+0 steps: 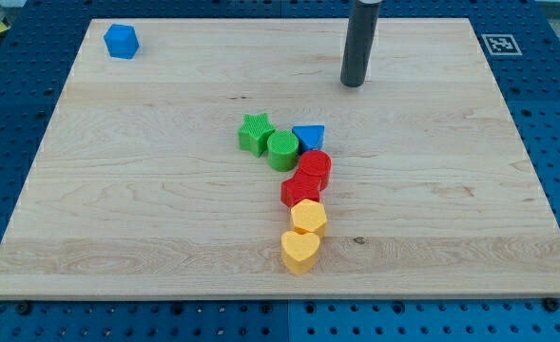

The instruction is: Move your arm towards the right side of the board

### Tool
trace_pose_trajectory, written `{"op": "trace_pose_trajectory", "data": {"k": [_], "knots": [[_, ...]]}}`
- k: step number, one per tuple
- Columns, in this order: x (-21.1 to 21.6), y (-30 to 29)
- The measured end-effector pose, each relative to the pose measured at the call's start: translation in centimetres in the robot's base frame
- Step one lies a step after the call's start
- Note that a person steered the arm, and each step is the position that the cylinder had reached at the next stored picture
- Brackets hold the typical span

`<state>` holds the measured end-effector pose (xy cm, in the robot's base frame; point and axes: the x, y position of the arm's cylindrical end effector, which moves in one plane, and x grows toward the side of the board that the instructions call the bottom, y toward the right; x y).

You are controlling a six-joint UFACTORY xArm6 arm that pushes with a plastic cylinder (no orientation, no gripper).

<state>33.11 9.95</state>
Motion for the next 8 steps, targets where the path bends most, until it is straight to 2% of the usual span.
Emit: {"op": "trace_pose_trajectory", "data": {"k": [8], "knots": [[-0.1, 6.6]]}}
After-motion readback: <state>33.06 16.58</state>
